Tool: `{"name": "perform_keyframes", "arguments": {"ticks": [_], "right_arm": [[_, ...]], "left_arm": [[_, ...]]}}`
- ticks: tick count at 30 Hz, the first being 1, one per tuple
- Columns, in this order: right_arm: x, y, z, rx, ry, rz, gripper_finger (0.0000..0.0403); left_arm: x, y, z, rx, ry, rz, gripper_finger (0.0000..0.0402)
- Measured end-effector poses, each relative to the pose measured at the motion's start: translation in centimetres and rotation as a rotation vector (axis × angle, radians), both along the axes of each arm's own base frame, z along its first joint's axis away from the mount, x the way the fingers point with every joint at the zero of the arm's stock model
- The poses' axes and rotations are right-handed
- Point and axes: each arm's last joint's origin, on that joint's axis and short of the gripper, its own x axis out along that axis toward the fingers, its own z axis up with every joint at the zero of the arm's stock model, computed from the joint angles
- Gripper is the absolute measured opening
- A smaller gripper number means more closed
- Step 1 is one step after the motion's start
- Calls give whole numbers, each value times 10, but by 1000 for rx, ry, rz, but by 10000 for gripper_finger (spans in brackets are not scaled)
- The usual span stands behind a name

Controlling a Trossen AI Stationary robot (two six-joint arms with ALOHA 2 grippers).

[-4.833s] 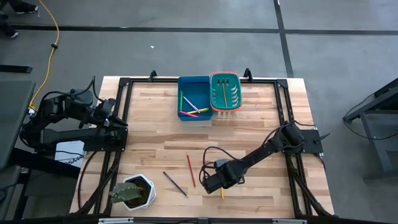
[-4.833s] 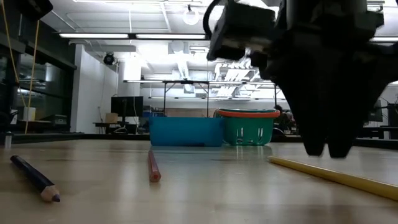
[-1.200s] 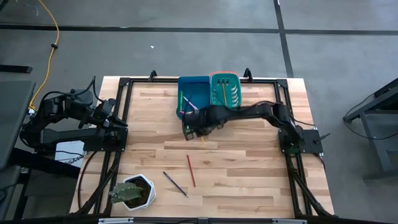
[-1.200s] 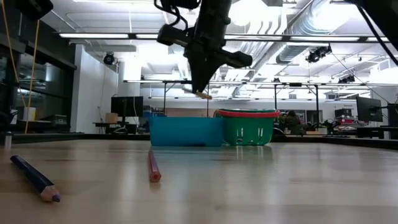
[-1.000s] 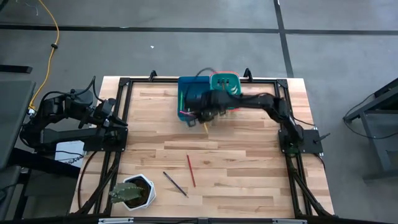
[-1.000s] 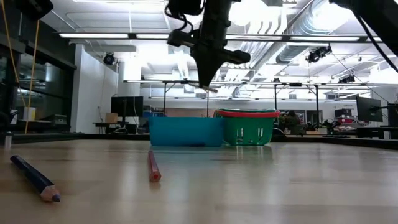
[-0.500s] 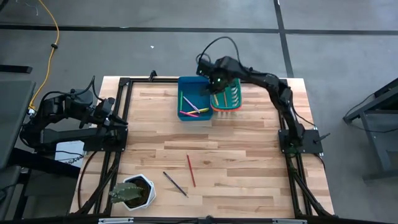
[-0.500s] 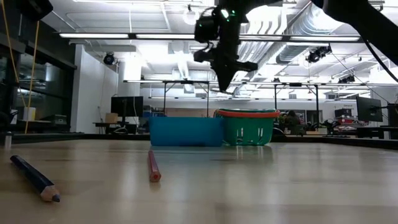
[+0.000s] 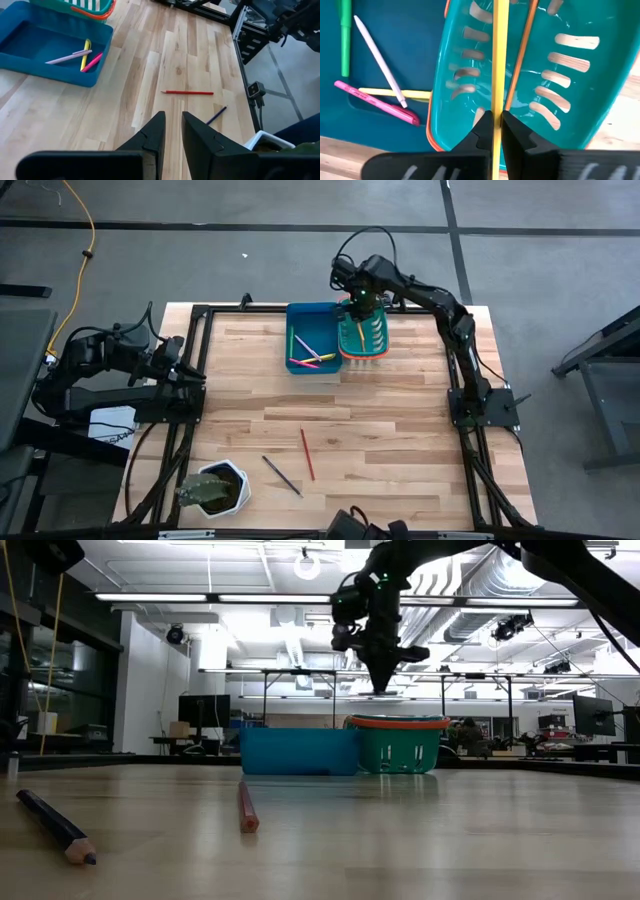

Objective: Sort pens & pencils
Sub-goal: Put the yellow pencil into the green bin

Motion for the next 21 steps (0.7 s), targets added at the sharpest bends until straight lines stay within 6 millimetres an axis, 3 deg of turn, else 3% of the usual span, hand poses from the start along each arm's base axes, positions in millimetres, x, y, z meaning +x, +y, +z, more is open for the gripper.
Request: {"name": "perform_keyframes", "arguments": {"ticks": [10,21], "right_arm": [[-3,3,-34,75,76,15,5],[1,-3,-39,58,4,30,8]], "left_arm": [[0,0,0,-4,0,3,51],[0,0,0,-22,-1,15,51]]}}
